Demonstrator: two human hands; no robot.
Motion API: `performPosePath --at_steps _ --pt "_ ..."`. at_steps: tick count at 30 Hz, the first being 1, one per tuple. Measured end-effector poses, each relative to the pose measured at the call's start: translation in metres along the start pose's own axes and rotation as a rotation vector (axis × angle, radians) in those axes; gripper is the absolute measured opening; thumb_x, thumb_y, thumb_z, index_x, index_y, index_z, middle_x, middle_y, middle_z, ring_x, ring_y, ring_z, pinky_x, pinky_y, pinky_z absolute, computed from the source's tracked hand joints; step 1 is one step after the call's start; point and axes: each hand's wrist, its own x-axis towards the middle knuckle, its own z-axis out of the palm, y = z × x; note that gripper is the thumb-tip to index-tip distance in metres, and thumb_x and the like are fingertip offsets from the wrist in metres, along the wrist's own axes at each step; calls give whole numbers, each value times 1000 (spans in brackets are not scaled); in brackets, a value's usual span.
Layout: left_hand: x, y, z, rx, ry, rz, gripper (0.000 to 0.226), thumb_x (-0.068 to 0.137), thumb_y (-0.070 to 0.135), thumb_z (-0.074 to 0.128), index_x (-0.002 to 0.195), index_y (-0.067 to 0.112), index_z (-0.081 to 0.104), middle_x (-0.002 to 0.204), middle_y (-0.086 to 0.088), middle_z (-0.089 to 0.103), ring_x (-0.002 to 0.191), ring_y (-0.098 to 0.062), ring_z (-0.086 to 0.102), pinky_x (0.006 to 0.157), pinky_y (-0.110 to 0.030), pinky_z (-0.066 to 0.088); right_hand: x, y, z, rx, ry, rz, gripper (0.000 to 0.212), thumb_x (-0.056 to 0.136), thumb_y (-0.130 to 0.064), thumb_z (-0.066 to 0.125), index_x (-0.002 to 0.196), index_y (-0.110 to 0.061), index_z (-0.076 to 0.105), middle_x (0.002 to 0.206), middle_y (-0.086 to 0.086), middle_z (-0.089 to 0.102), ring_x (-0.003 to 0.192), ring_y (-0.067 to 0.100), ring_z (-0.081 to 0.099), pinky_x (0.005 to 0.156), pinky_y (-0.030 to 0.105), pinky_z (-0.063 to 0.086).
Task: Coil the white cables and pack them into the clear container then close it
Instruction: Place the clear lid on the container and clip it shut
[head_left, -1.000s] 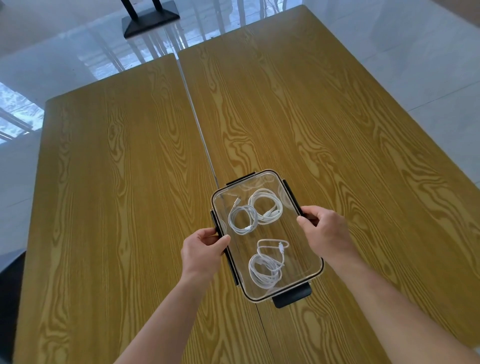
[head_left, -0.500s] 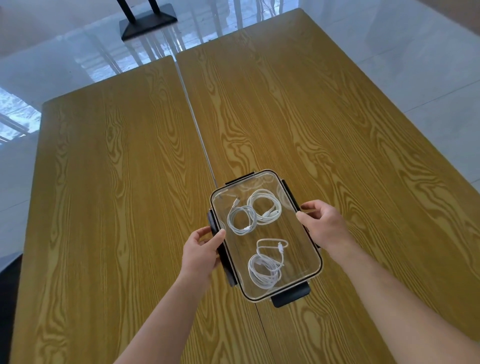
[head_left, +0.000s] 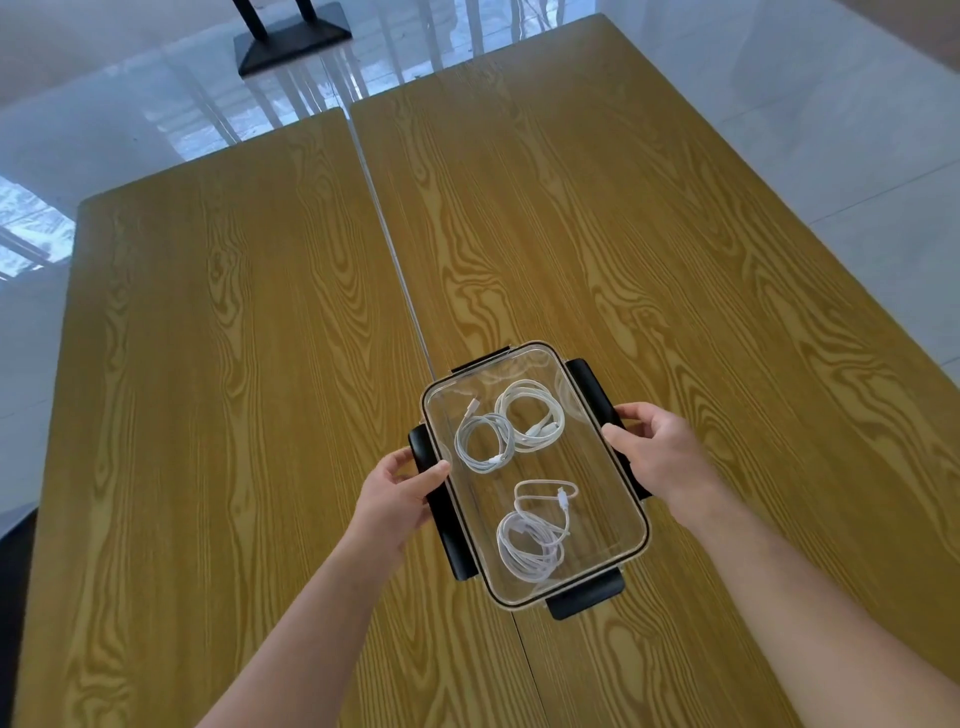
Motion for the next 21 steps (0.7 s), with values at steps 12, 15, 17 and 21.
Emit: performPosePath --at_steps 12,15,17,21 --pt "42 86 30 642 -34 425 36 97 39 58 127 19 61 110 6 67 100 -11 63 76 -22 47 -70 67 -4 284 14 199 20 98 -33 59 112 -20 66 92 -2 68 87 16 64 90 39 56" --pt "52 96 46 706 -117 420 30 98 39 55 120 20 65 107 4 67 99 -14 63 70 -22 45 -87 75 2 415 -27 252 19 93 -25 66 110 -16 66 87 6 69 83 21 65 87 42 57" --pt "56 99 52 746 -160 398 29 99 40 54 118 22 65 105 3 67 96 -11 62 68 -20 43 -94 80 6 492 -44 285 25 89 -22 70 111 -11 65 88 8 72 83 22 67 87 44 57" --pt "67 101 54 743 -183 352 31 99 37 55 120 17 67 106 -1 73 101 -15 68 70 -23 48 -103 84 18 594 -74 338 28 85 -13 74 107 -4 61 87 10 72 77 22 68 83 44 59"
